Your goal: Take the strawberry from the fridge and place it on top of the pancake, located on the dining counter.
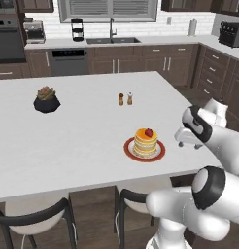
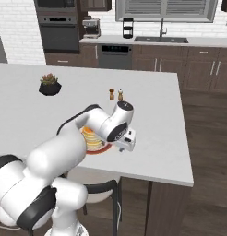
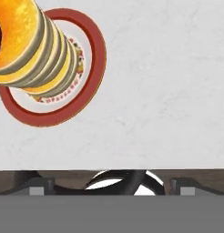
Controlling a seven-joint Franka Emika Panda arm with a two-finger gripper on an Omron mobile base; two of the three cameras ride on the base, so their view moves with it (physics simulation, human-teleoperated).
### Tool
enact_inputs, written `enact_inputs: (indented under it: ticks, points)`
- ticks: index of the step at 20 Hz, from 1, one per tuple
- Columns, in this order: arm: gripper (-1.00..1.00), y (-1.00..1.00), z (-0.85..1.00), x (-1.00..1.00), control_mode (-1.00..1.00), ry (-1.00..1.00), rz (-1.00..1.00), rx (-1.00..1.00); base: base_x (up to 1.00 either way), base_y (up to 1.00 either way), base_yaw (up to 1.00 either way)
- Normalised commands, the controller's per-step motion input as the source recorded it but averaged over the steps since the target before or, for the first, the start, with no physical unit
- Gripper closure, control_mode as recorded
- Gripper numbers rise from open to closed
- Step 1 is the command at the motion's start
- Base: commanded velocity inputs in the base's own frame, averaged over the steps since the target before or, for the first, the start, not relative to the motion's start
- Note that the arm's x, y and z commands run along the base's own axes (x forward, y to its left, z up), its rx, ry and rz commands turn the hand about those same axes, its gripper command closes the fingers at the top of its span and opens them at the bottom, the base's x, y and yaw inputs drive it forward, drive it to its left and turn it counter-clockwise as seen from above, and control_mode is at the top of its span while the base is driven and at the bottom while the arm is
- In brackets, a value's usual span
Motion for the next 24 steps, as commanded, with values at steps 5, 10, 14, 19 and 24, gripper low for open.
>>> enact_inputs:
  ticks: [5,10,14,19,24]
  points:
    - [-1.0,0.0,0.0,-0.31,-1.0,-0.1,0.0,0.0,0.0,0.0,0.0]
    - [-1.0,-0.01,0.0,-0.28,-1.0,-0.13,0.0,0.0,0.0,0.0,0.0]
    - [-1.0,-0.01,0.0,-0.25,-1.0,-0.13,0.0,0.0,0.0,0.0,0.0]
    - [-1.0,0.0,0.0,-0.19,-1.0,-0.11,0.0,0.0,0.0,0.0,0.0]
    - [-1.0,0.0,0.0,-0.11,-1.0,-0.09,0.0,0.0,0.0,0.0,0.0]
